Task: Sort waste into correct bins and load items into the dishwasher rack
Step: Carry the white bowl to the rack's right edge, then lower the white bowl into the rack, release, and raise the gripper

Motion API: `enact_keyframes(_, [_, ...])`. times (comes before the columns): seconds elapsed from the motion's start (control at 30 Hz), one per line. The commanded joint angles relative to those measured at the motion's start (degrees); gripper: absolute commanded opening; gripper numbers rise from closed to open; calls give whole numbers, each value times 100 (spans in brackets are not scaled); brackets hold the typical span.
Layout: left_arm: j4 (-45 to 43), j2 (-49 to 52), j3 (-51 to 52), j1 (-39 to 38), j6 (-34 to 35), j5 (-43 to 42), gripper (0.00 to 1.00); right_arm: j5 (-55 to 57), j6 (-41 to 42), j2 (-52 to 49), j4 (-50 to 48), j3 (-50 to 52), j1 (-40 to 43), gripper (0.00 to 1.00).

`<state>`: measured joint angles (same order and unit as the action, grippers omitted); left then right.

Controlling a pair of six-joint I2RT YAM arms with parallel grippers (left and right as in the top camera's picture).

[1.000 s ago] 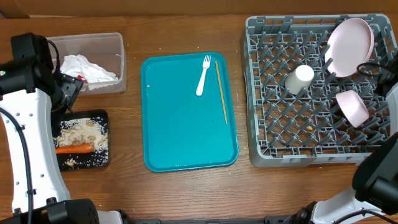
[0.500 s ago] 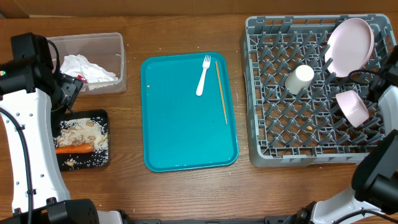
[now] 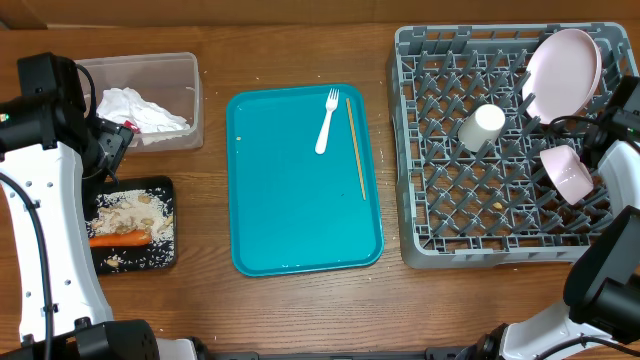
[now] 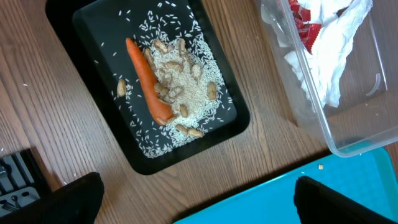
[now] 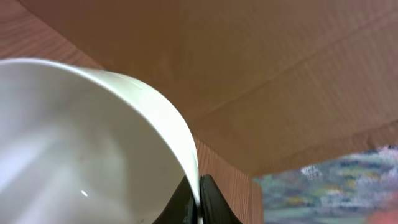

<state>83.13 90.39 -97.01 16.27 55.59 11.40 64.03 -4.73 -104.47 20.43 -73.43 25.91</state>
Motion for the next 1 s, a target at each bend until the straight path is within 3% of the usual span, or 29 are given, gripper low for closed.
enact_keyframes(0.0, [15, 26, 0, 20, 101, 61, 100, 107, -1147, -11, -481, 61, -59, 4])
enact_keyframes(0.17, [15, 26, 0, 20, 101, 61, 100, -125, -1930, -13, -822, 63, -35, 4])
enact_keyframes(0.5, [15, 26, 0, 20, 101, 61, 100, -459, -2181, -184, -431, 74, -44, 4])
enact_keyframes(0.63, [15, 26, 0, 20, 101, 61, 100, -149, -2592, -186, -1104, 72, -155, 4])
enact_keyframes(0.77, [15, 26, 2, 20, 101, 61, 100, 17, -4076, -186, -2347, 72, -313, 4])
enact_keyframes(0.97, [15, 26, 0, 20, 101, 61, 100, -358, -4485, -208, -2347, 72, -345, 4])
